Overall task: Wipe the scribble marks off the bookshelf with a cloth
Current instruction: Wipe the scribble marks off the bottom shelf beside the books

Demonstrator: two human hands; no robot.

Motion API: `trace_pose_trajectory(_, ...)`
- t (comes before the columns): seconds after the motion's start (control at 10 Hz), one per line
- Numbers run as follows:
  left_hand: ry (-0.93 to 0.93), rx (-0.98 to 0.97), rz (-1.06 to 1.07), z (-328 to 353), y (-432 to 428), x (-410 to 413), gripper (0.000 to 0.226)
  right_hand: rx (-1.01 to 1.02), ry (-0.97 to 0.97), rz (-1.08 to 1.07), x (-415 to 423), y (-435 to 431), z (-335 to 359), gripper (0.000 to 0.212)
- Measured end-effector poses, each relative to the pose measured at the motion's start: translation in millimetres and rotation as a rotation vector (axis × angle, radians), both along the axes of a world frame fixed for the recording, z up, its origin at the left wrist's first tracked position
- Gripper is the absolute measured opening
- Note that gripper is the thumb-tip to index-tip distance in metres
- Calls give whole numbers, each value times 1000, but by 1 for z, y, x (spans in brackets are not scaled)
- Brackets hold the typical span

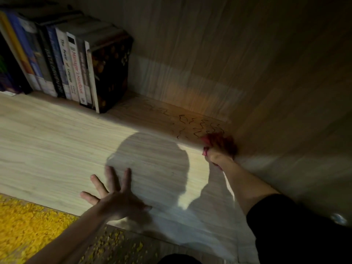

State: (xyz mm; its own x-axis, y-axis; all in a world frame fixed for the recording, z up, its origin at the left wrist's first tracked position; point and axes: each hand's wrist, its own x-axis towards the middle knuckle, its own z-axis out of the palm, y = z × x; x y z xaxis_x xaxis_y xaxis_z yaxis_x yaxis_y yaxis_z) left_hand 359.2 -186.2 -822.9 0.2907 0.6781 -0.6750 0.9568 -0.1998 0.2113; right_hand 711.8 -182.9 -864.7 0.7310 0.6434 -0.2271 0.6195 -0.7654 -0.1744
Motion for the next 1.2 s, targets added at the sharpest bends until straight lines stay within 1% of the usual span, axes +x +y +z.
trace_pose_trajectory(0.1,3,-12,3,-3,2,0,132,108,68,1,-45,12,8,62)
trace_pose_trajectory(0.2,25,-15,14,-2,2,2,130,42,-17,512,-129,27,38,58)
trace_pose_trajectory(0.3,56,-9,21,0,0,4,127,139,160,631,-133,20,23,53)
trace_pose_trajectory(0.4,44,-20,16,-1,2,3,125,30,69,649,-75,13,24,51)
trace_pose_trajectory(0.5,28,-34,7,-2,3,2,124,-24,-112,384,-12,6,23,61)
trace_pose_trajectory(0.6,30,-34,12,-4,4,2,128,-118,-245,166,9,13,30,66)
trace_pose_trajectory(0.7,25,-39,22,-8,5,1,132,-57,-53,44,-15,39,16,75)
trace_pose_trajectory(0.8,35,-26,26,-8,4,2,131,9,69,274,-72,49,11,76)
trace_pose_trajectory(0.9,41,-8,37,-6,2,4,130,92,32,534,-77,39,19,60)
trace_pose_trajectory(1.0,51,-2,44,-6,2,4,130,16,49,480,-36,30,19,62)
trace_pose_trajectory(1.1,41,2,25,-9,1,4,129,26,-209,294,4,15,35,58)
trace_pose_trajectory(1.2,43,-6,0,-8,1,4,129,51,-208,153,13,14,51,44)
